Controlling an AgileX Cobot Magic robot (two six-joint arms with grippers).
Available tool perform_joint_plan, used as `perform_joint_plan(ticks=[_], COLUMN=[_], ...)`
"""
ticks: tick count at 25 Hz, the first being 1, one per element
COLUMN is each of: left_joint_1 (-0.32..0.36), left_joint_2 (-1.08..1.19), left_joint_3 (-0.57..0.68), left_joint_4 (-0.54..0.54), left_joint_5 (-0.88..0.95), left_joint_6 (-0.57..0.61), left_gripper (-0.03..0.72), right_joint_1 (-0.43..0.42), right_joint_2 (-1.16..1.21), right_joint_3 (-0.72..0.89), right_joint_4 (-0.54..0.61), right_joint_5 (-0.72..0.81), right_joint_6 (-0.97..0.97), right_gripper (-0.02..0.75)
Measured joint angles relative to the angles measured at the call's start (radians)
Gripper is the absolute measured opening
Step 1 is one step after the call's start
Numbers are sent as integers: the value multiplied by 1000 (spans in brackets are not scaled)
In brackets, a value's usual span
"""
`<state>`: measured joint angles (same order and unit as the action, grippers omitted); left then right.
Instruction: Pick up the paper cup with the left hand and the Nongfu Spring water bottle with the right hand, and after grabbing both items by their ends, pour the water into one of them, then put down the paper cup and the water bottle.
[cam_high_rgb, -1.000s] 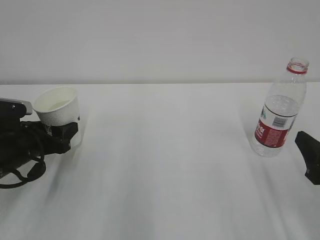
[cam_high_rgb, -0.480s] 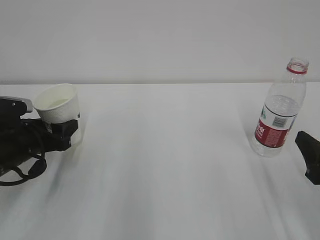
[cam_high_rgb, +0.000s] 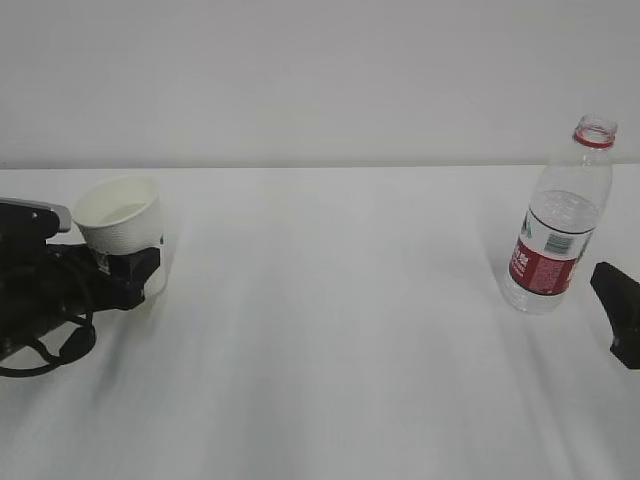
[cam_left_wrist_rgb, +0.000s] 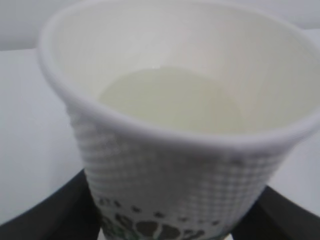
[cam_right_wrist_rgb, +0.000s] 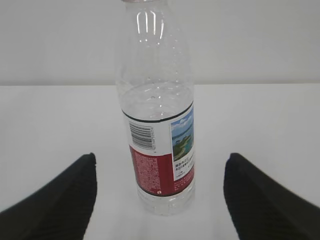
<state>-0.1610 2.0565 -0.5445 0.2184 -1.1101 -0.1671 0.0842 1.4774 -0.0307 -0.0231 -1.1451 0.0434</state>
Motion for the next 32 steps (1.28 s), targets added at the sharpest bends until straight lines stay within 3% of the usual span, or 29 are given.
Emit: perform_joint_plan(ticks=[23,28,32], left_joint_1=[0,0,0], left_joint_2=[80,91,91], left_joint_3=[-66,-67,-67], left_joint_4=[71,84,86], left_joint_5=[-43,-47,-47], left_joint_6=[2,2,2], left_gripper=[517,612,626], right_joint_1=[0,0,0], right_joint_2=[0,0,0], right_joint_3=[0,0,0], right_joint_4=[0,0,0], right_joint_5=[0,0,0], right_joint_6=[0,0,0], right_gripper=[594,594,593])
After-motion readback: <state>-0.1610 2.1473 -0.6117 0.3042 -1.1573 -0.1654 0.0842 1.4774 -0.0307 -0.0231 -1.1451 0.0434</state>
